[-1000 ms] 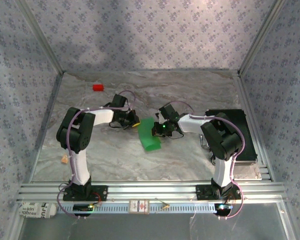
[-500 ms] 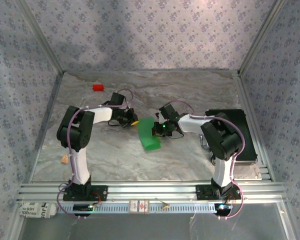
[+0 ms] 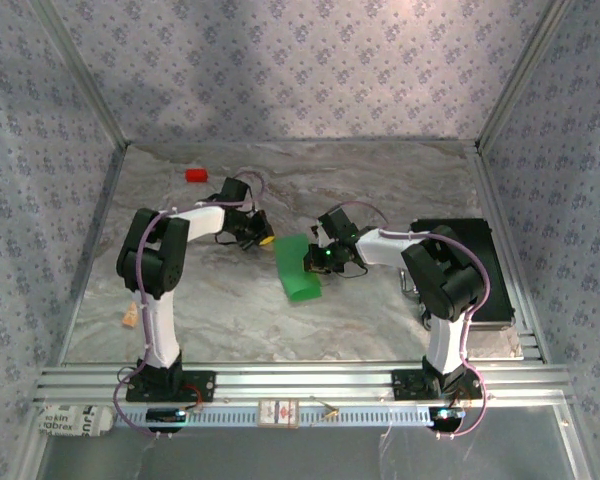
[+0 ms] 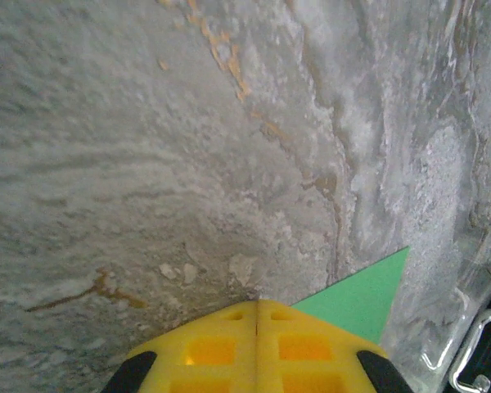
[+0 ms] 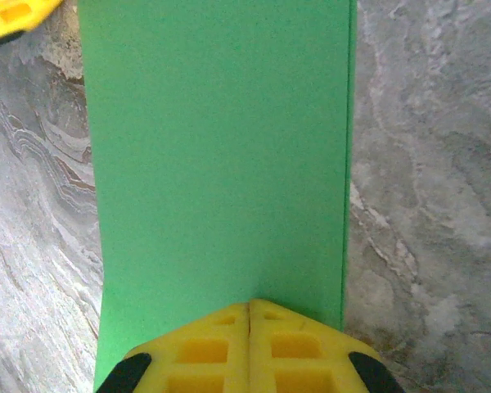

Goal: Fold a paper plane with a square sheet of paper (pick it up from the middle)
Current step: First fold the square sheet of paper in half at the center of the table.

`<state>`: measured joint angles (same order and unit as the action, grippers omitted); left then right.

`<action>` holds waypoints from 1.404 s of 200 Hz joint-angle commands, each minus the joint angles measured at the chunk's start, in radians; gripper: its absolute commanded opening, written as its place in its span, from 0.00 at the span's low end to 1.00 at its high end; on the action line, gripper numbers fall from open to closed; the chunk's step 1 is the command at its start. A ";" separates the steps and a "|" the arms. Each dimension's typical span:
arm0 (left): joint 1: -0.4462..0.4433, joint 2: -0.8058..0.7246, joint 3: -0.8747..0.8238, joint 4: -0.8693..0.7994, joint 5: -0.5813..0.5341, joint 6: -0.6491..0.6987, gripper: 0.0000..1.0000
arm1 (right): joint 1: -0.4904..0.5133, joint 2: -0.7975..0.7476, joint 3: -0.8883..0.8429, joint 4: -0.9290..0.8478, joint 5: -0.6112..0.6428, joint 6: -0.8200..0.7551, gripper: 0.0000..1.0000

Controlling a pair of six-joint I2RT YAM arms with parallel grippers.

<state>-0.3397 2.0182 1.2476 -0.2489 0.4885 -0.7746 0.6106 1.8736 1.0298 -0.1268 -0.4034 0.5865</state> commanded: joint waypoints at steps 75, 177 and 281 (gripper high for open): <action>-0.032 -0.164 -0.004 -0.076 -0.077 0.022 0.08 | 0.003 0.021 -0.050 -0.124 0.066 0.033 0.00; -0.200 -0.290 -0.363 0.269 0.083 -0.171 0.08 | 0.003 0.018 -0.058 -0.126 0.072 0.032 0.00; -0.212 -0.246 -0.475 0.250 0.044 -0.104 0.07 | 0.002 0.018 -0.069 -0.116 0.071 0.032 0.00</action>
<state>-0.5461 1.7576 0.7982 0.0105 0.5591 -0.9096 0.6106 1.8614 1.0103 -0.1143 -0.3992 0.6128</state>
